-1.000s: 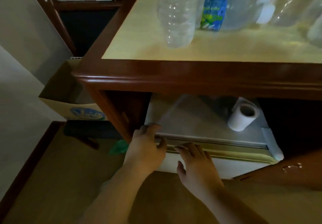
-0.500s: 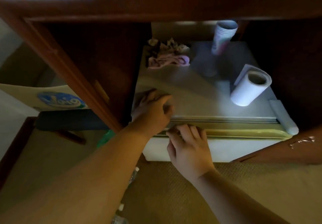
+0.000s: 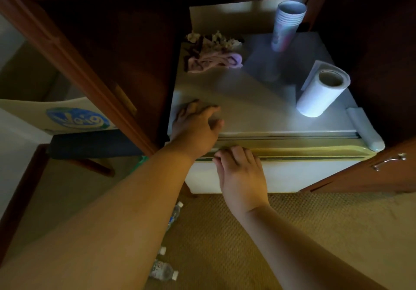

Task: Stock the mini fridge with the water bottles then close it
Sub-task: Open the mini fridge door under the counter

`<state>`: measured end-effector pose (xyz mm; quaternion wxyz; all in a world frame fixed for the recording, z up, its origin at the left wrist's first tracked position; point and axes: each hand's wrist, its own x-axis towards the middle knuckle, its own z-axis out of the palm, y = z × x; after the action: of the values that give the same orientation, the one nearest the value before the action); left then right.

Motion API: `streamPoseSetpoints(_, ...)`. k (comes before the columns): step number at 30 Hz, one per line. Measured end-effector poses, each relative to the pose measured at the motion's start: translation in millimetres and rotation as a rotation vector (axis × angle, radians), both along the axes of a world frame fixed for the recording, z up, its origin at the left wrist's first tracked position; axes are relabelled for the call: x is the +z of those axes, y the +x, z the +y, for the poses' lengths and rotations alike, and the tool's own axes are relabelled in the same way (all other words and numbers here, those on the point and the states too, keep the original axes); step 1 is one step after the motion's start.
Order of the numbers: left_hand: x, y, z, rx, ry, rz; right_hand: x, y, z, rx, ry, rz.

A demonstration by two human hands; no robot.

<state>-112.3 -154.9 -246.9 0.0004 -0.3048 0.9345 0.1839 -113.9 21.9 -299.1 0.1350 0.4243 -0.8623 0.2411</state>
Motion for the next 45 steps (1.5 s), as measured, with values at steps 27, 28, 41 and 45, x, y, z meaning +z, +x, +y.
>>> streamPoseSetpoints(27,-6,1,7,-0.034,-0.083,0.006,45,75,169,-0.296,-0.143,-0.385)
streamPoseSetpoints(28,-6,1,7,-0.021,-0.090,0.009,46,76,171,-0.400,-0.093,-0.399)
streamPoseSetpoints(41,-24,-1,29,0.035,-0.180,-0.032,51,22,225,-0.948,0.239,-0.320)
streamPoseSetpoints(45,-28,-1,27,0.057,-0.168,-0.017,48,5,252,-0.947,0.243,-0.312)
